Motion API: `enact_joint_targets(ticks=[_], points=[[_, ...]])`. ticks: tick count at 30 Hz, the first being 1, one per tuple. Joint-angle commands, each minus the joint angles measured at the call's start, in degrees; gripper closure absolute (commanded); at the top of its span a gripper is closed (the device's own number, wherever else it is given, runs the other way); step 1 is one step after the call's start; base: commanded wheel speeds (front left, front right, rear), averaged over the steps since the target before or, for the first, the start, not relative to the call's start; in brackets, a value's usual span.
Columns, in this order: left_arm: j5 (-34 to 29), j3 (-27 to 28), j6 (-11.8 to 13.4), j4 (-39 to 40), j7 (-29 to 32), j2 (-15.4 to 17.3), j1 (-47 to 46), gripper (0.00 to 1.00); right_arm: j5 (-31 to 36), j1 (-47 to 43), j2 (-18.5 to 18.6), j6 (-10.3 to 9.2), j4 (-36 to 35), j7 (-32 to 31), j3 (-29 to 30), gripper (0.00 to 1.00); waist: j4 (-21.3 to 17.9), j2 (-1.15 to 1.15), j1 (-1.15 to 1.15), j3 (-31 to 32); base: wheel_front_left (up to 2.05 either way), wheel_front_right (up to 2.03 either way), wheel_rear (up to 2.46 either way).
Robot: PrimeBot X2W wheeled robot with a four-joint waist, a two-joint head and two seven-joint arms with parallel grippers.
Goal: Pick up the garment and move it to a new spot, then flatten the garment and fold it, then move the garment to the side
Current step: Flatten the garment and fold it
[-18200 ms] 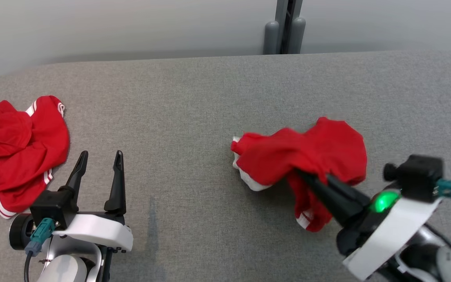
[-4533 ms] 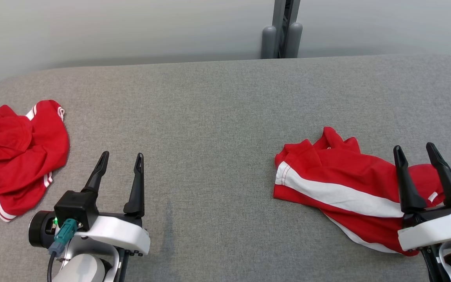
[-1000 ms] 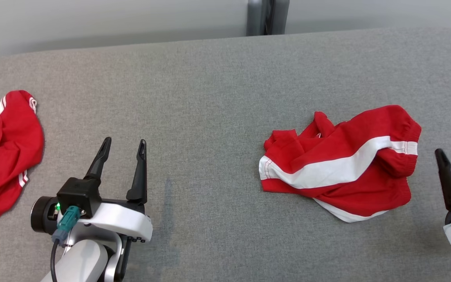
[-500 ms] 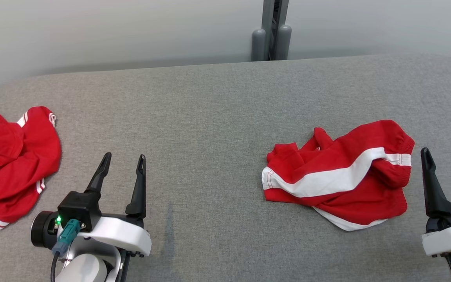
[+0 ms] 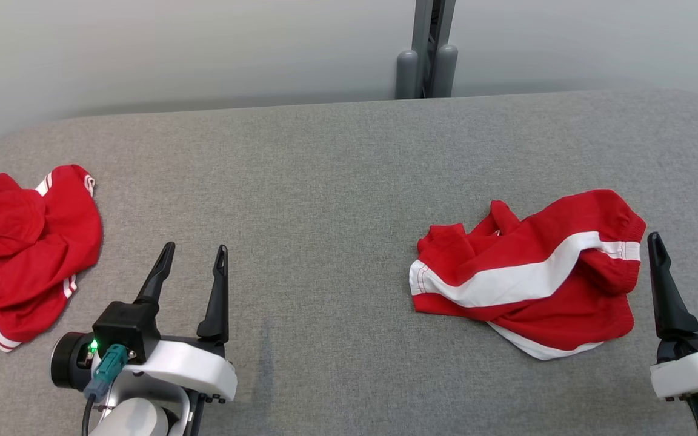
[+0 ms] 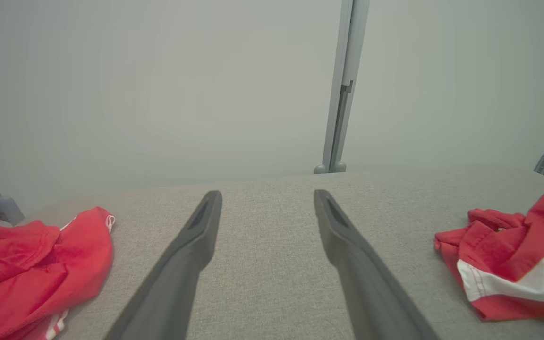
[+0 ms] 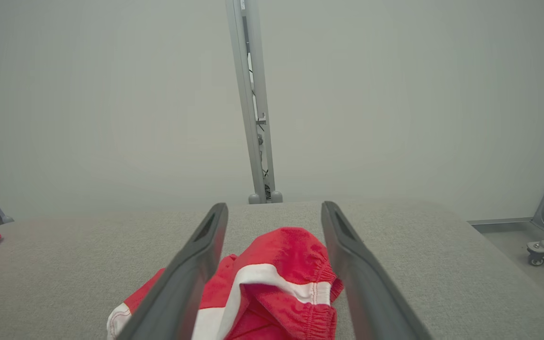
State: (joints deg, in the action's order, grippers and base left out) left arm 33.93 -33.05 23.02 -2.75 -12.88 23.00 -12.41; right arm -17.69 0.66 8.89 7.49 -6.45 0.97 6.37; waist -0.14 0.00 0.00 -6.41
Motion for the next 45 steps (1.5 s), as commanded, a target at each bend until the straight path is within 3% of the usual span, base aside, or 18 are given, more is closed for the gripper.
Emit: enact_joint_targets(ticks=[1, 6, 14, 18, 32, 33, 34, 35, 40, 45], points=[[0.34, 0.09, 0.01, 0.42, -0.14, 0.16, -0.44, 0.0, -0.11, 0.52, 0.04, 0.0, -0.28, -0.33, -0.19, 0.0, -0.27, 0.0, 0.0, -0.33, 0.0, 0.0, 0.0], [0.99, -1.79, -3.75, 0.97, 1.87, -1.11, -4.99, 0.0, -0.18, 1.35, 0.02, 0.0, -0.29, -1.05, -0.38, 0.0, -1.51, 0.0, 0.0, -2.35, 0.0, 0.0, 0.0], [7.47, -9.08, -14.13, -5.19, 15.14, -6.53, -12.94, 0.0, -0.63, 3.07, -0.55, 0.0, 1.33, -0.94, -1.82, 0.0, -6.21, 0.0, 0.0, -6.1, 0.0, 0.0, 0.0], [10.22, -11.09, -17.8, -10.44, 19.2, -9.19, -15.51, 0.0, -1.19, 4.22, -0.72, 0.0, 2.44, -0.37, -2.8, 0.0, -8.9, 0.0, 0.0, -8.06, 0.0, 0.0, 0.0], [11.76, -12.13, -23.04, -24.74, 19.31, -12.7, -21.03, 0.0, -2.74, 6.08, -0.74, 0.0, 5.89, 1.94, -3.61, 0.0, -12.74, 0.0, 0.0, -11.8, 0.0, 0.0, 0.0], [12.03, -12.14, -23.54, -24.95, 19.1, -12.92, -21.1, 0.39, -2.93, 6.2, -0.79, 0.0, 6.13, 2.13, -3.39, 0.0, -12.71, 0.0, 0.0, -11.85, 0.0, 0.0, 0.0], [12.22, -12.09, -23.86, -25.16, 18.84, -13.15, -21.13, 0.92, -3.28, 6.34, -0.82, 0.0, 6.4, 2.11, -3.25, 0.0, -12.63, 0.0, 0.0, -11.89, 0.0, 0.0, 0.0], [11.87, -12.22, -23.92, -25.34, 18.44, -13.13, -21.39, 1.0, -3.51, 6.57, -0.61, 0.0, 6.71, 2.02, -3.21, 0.0, -12.53, 0.0, 0.0, -11.94, 0.0, 0.0, 0.0], [10.88, -12.26, -23.72, -25.58, 16.73, -12.98, -22.02, 1.0, -7.64, 9.49, 2.49, 0.0, 10.57, 0.43, -4.96, 0.0, -11.6, 0.0, 0.0, -12.27, 0.0, 0.0, 0.0], [9.98, -12.96, -23.62, -25.19, 16.65, -12.85, -22.67, 1.0, -14.03, 14.4, 7.61, 0.0, 17.23, -1.15, -10.54, 0.0, -9.73, 0.0, 0.0, -12.82, 0.0, 0.0, 0.0]])
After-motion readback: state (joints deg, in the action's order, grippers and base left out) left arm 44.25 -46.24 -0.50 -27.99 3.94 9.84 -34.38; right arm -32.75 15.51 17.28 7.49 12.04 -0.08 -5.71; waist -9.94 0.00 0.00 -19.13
